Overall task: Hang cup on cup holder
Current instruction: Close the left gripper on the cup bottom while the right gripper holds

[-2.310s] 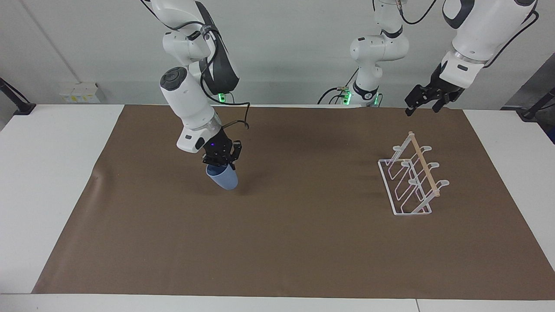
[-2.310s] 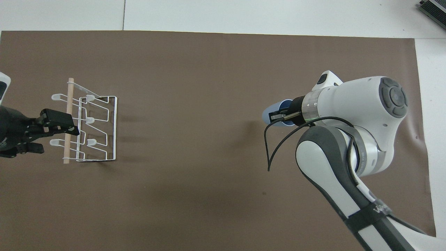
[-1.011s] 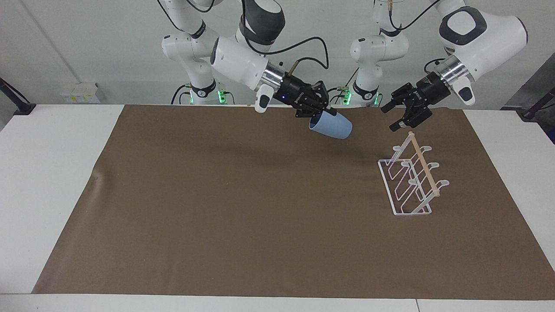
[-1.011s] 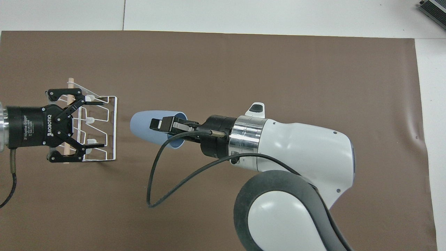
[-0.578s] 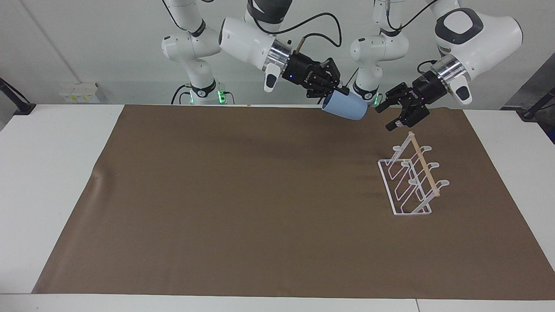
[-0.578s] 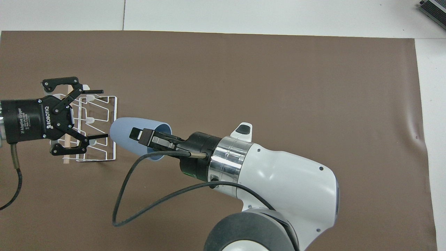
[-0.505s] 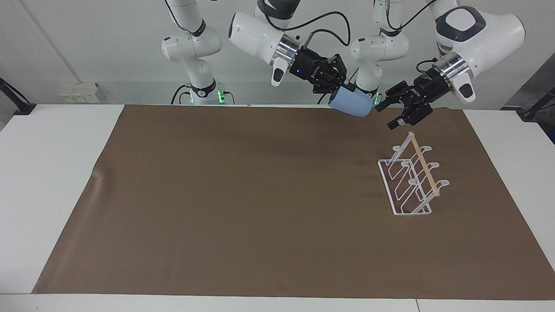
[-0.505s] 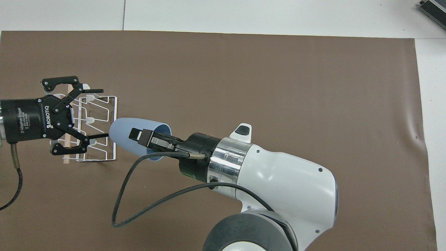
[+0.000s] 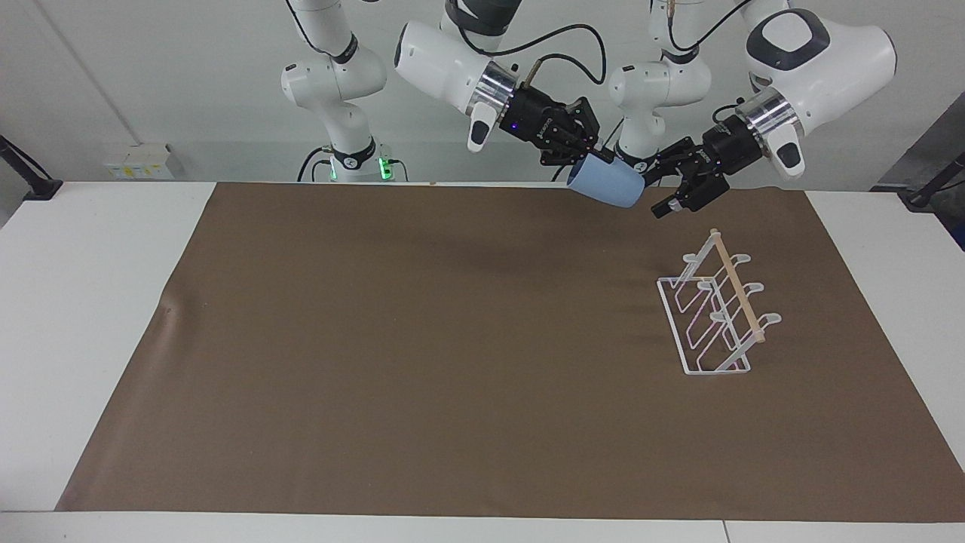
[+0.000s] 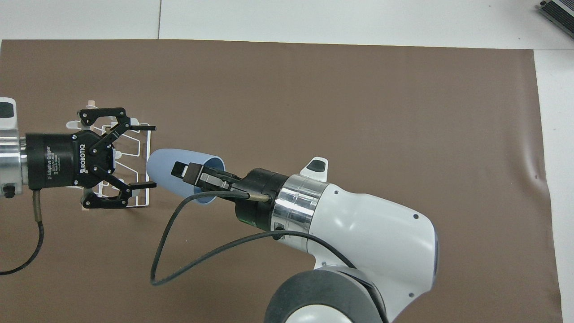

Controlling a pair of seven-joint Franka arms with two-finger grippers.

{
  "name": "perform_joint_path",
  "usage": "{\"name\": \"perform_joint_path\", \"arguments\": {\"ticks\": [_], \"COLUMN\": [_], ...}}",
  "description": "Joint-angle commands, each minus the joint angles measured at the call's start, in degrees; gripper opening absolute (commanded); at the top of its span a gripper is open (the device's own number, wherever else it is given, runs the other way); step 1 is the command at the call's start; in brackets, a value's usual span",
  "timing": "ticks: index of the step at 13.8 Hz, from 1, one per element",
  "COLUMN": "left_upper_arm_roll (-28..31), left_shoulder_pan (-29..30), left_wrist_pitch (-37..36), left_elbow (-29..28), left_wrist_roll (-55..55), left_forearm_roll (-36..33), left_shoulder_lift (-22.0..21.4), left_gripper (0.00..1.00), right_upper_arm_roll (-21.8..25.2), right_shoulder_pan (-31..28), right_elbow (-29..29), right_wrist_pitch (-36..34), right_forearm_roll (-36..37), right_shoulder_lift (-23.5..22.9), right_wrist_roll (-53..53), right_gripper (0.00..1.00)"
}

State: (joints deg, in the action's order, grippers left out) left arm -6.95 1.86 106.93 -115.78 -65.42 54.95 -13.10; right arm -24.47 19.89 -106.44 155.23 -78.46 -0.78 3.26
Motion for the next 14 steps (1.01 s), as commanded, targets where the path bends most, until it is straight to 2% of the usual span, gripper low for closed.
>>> {"name": "perform_joint_path", "arguments": {"ticks": [1, 8, 9, 10, 11, 12, 14], "left_upper_arm_roll": [-0.51, -1.84, -2.62, -2.8, -2.81, -2.81, -2.72], "left_shoulder_pan": [-0.81, -0.81, -0.89, -0.98, -0.63, -0.28, -0.1], "left_wrist_pitch": [-0.15, 1.09, 1.0, 1.0, 0.83, 0.39, 0.13], "left_elbow": [-0.76, -1.37, -1.46, -2.07, -2.16, -2.16, -2.16], "left_wrist_roll": [-0.14, -0.23, -0.49, -0.41, 0.29, 1.51, 2.58], "left_forearm_roll": [-0.02, -0.11, -0.11, -0.11, -0.2, -0.29, -0.29], "left_shoulder_lift": [-1.14, -1.31, -1.49, -1.92, -1.93, -1.93, -2.01], "left_gripper": [1.0, 1.0, 0.96, 0.65, 0.16, 0.0, 0.0], "right_upper_arm_roll": [-0.4, -0.4, -0.4, -0.4, -0.4, -0.4, -0.4], "right_shoulder_pan": [-0.29, -0.38, -0.38, -0.38, -0.38, -0.29, -0.38], "right_elbow": [-0.53, -0.79, -0.79, -0.79, -0.88, -0.79, -0.88], "right_wrist_pitch": [0.25, 0.25, 0.25, 0.25, 0.25, 0.25, 0.25], "right_forearm_roll": [-1.52, -1.52, -1.52, -1.52, -1.52, -1.52, -1.52], "right_shoulder_lift": [0.43, 0.43, 0.43, 0.43, 0.43, 0.43, 0.43], "right_wrist_roll": [0.61, 0.61, 0.61, 0.61, 0.61, 0.61, 0.61], "right_gripper": [0.0, 0.0, 0.0, 0.0, 0.0, 0.0, 0.0]}}
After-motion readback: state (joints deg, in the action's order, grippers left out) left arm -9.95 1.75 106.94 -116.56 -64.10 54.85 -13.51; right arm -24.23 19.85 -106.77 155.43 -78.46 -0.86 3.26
